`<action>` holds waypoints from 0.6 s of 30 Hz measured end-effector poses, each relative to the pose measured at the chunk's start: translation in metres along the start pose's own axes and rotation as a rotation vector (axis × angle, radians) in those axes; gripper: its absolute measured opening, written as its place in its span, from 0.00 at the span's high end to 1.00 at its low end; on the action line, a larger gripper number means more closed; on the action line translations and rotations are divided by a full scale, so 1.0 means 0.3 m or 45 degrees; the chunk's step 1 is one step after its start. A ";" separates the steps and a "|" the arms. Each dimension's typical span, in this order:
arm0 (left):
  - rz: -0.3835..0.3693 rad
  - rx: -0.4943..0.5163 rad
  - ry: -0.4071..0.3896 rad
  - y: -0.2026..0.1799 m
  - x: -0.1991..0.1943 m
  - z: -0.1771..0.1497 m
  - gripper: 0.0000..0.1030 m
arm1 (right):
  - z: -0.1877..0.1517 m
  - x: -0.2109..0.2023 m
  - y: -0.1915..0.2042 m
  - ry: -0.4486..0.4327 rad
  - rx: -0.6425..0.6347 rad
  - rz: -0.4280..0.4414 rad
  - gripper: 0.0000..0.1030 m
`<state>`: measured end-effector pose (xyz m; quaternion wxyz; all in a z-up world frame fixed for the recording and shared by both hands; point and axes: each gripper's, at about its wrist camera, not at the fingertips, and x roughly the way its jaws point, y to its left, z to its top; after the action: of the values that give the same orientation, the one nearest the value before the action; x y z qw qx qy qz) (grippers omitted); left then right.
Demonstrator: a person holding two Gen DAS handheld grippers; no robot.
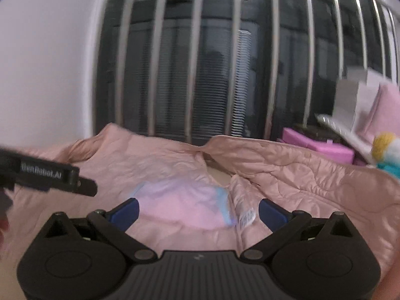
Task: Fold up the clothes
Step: 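Move both tools toward the small pink-and-blue garment on the jacket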
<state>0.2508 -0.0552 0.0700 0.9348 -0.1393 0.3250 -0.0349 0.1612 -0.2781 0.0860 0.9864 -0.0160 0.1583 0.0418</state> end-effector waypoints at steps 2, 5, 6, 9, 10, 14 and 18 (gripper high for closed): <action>-0.036 -0.104 0.065 0.014 0.099 0.042 0.15 | 0.028 0.099 -0.020 0.019 0.036 0.015 0.02; -0.066 -0.129 0.132 0.001 0.217 0.051 0.34 | 0.038 0.244 -0.041 0.114 0.095 0.069 0.13; -0.089 -0.145 0.146 0.005 0.241 0.049 0.40 | 0.033 0.292 -0.043 0.158 0.104 0.082 0.21; -0.144 -0.176 0.179 0.008 0.303 0.043 0.57 | 0.009 0.403 -0.057 0.266 0.122 0.094 0.50; -0.158 -0.173 0.184 0.004 0.317 0.042 0.66 | 0.006 0.429 -0.066 0.301 0.137 0.094 0.55; -0.179 -0.097 0.194 -0.036 0.349 0.033 0.88 | -0.014 0.513 -0.114 0.431 0.262 0.125 0.66; -0.199 -0.110 0.139 -0.043 0.327 0.042 0.94 | 0.002 0.516 -0.125 0.410 0.345 0.187 0.96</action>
<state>0.3362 -0.0798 0.0244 0.9032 -0.2025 0.3646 -0.1011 0.3112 -0.3035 0.0385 0.9358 0.1218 0.3187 0.0887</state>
